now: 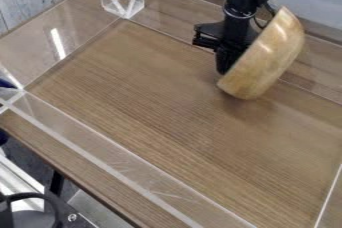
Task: Remove the green block from inside the brown bowl and put it on the table
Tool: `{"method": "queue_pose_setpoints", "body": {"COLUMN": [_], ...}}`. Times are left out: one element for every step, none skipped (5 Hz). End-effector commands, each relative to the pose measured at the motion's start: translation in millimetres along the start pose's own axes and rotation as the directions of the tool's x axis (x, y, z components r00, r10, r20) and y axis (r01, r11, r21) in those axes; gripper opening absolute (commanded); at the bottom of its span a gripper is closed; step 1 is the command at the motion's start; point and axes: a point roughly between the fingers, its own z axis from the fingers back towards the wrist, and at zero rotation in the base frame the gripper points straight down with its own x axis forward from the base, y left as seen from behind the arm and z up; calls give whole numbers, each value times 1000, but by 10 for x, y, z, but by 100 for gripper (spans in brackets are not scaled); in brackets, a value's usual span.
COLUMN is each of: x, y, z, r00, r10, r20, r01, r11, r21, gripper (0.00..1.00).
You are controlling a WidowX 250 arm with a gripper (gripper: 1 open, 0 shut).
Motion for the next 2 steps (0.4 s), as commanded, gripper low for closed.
{"method": "queue_pose_setpoints", "body": {"x": [143,162], "y": [-13,186], "z": [25,-24], "r00": [997,997], "r10": [73,71], "r20": [32,22], "r01": [-73,-71], "r11": [997,997], "r21": [-3,13], "gripper": [0,0]}}
